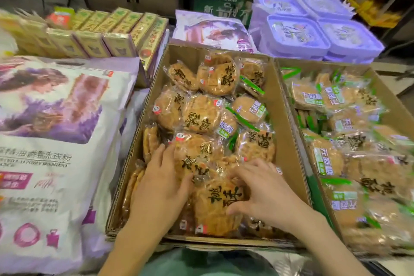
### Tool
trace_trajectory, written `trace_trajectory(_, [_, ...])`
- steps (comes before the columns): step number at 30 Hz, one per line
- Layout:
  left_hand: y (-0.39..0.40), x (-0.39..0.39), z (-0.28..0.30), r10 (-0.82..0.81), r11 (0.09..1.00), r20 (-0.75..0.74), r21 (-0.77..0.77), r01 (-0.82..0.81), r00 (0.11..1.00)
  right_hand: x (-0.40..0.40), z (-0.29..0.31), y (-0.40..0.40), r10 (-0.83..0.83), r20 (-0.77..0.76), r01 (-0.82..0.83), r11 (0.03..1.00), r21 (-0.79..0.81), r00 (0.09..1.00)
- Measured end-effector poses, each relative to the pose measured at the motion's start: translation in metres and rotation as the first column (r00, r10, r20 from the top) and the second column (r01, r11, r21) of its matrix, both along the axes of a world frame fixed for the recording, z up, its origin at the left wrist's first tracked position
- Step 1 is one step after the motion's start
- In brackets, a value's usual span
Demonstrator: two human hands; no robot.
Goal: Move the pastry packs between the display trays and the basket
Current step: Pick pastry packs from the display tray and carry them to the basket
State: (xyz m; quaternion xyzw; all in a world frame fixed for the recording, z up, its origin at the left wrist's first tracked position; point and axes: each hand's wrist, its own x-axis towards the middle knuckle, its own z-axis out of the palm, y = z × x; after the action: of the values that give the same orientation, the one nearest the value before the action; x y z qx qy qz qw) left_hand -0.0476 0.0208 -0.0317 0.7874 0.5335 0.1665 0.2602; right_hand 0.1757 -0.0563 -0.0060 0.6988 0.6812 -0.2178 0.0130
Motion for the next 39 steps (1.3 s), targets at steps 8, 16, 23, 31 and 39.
trace_trajectory(8, [0.012, 0.007, 0.007, 0.043, 0.983, 0.012, -0.178, -0.04, 0.999, -0.003, 0.006, -0.023, -0.397, -0.576, 0.464, 0.885, -0.034, 0.714])
trace_trajectory(16, [-0.01, -0.001, 0.022, 0.208, 0.972, 0.339, -0.174, -0.157, 0.917, -0.007, 0.003, -0.019, -0.482, -0.855, 0.666, 0.704, -0.248, 0.191])
trace_trajectory(23, [-0.052, -0.015, 0.044, 0.451, 0.867, 0.747, -0.238, -0.438, 0.488, -0.007, 0.01, -0.011, -0.376, -0.91, 0.542, 0.735, -0.407, -0.174])
trace_trajectory(31, [-0.173, -0.063, 0.05, 0.575, 0.513, 0.801, -0.511, -0.689, -0.166, -0.063, 0.027, -0.003, -0.359, -0.93, 0.232, 0.901, -0.366, -0.073])
trace_trajectory(39, [-0.348, -0.13, 0.037, 0.461, 0.097, 0.745, -0.582, -0.807, -0.482, -0.219, 0.001, -0.089, -0.205, -0.972, -0.374, 0.897, -0.235, 0.117])
